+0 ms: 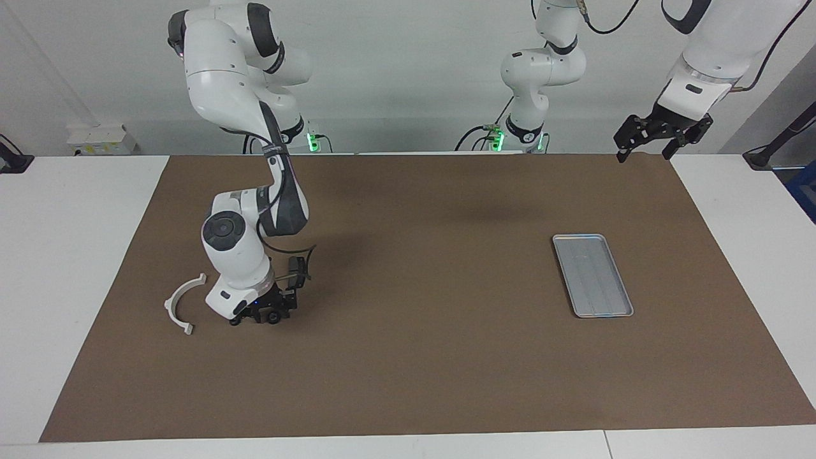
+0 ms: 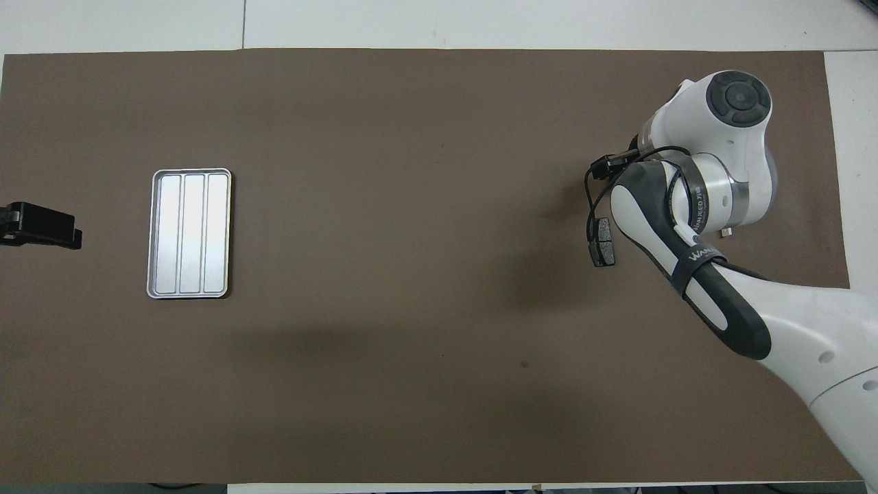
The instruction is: Place bearing gear from tray to pile
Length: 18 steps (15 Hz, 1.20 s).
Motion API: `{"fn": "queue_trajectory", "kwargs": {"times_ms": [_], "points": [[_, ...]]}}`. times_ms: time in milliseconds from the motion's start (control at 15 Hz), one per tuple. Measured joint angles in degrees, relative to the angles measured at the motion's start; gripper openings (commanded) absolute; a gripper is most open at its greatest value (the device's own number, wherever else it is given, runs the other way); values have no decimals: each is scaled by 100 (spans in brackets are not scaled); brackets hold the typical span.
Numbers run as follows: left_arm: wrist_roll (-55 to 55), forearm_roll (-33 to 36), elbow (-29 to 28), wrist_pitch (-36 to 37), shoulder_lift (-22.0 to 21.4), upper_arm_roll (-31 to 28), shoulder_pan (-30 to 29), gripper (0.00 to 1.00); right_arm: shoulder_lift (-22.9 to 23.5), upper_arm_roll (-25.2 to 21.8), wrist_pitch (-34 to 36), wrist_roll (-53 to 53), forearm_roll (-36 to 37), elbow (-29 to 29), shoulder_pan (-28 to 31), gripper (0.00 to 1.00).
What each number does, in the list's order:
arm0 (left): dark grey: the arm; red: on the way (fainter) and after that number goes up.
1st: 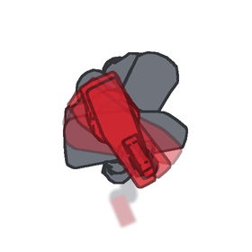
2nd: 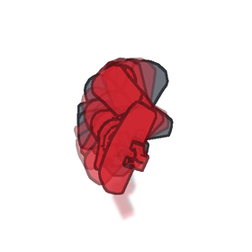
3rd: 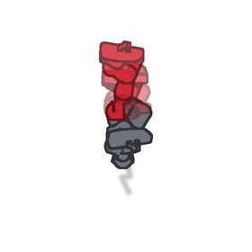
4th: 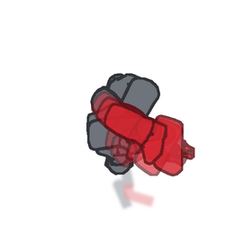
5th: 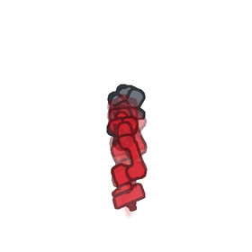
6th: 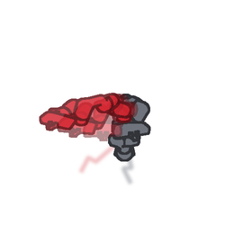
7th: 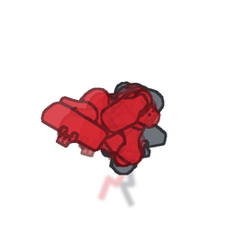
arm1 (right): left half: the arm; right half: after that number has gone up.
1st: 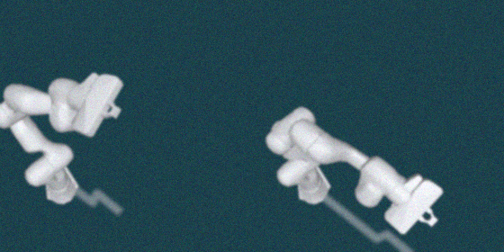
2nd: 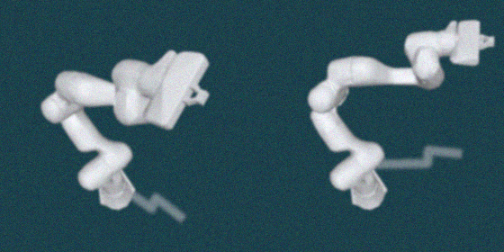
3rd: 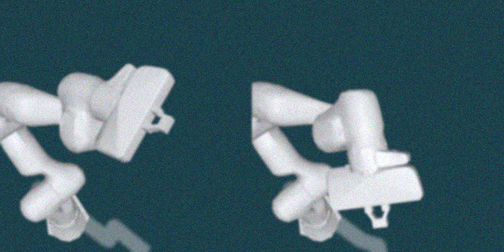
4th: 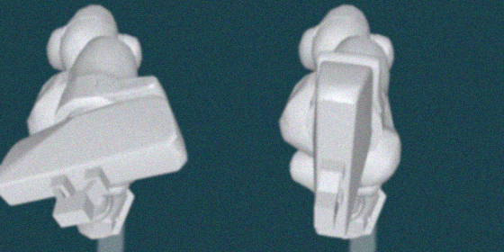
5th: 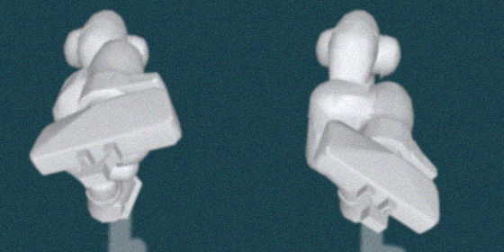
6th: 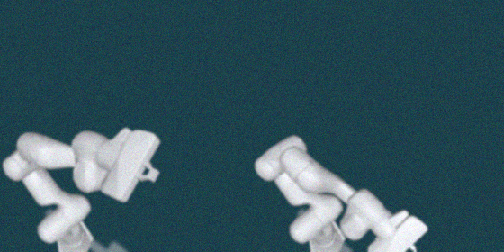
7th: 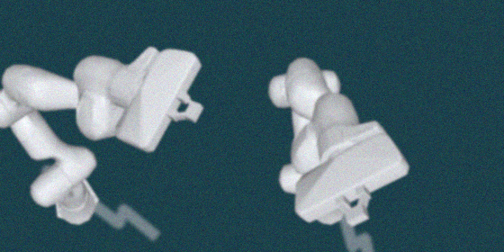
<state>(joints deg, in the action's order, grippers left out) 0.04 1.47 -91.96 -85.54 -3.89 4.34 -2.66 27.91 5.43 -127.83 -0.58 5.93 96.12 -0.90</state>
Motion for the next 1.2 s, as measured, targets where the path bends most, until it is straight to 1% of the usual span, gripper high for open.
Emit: {"fn": "queue_trajectory", "kwargs": {"times_ms": [267, 802, 1003, 1203], "points": [[0, 0, 0, 0, 0, 0, 0, 100, -261, 5, 83, 0, 0, 5, -2, 100], [-3, 0, 0, -6, -1, 4, 0, 100, -323, -4, 103, 0, -2, 1, 9, 100], [-3, 0, 0, -10, -1, 4, 0, 100, -546, -5, 436, 0, -10, -6, 84, 100], [-3, 0, 0, -18, -1, 4, 0, 100, -1065, -6, 1074, 0, -59, -25, 132, 100]]}}
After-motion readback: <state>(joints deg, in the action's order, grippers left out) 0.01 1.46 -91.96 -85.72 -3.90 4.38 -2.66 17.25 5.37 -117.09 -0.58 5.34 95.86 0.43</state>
